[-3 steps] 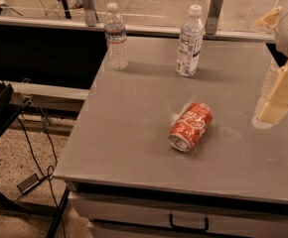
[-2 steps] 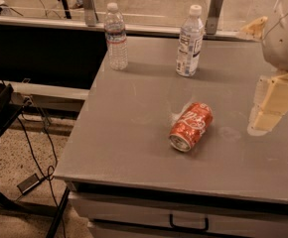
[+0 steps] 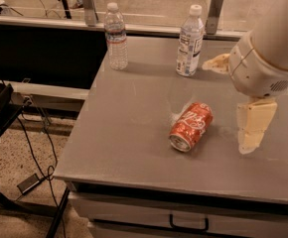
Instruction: Place coke can upright
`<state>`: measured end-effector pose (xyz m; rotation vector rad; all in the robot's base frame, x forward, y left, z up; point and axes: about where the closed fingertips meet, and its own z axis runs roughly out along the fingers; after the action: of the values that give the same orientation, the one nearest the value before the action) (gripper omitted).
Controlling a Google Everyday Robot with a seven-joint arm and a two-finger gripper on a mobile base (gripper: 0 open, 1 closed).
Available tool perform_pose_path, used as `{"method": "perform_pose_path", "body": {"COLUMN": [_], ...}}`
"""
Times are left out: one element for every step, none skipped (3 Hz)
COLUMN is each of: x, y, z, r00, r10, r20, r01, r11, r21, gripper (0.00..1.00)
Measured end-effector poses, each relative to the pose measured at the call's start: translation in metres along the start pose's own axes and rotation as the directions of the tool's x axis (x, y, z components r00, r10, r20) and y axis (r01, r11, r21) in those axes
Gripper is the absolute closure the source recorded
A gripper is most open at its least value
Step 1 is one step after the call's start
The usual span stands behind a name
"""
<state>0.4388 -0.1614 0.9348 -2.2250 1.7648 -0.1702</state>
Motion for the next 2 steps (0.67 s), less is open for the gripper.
{"method": "perform_pose_path", "body": {"x": [-0.008, -0.024], "y": [0.006, 0.012], "z": [0.024, 0.036], "r00": [0.993, 0.973], "r10": [-0.108, -0.196], "r20": [0.048, 0.123], "r01": [0.11, 0.205], "r11": [0.9926, 0.9763], "r21": [-0.052, -0.069], "gripper": [0.0, 0.0]}}
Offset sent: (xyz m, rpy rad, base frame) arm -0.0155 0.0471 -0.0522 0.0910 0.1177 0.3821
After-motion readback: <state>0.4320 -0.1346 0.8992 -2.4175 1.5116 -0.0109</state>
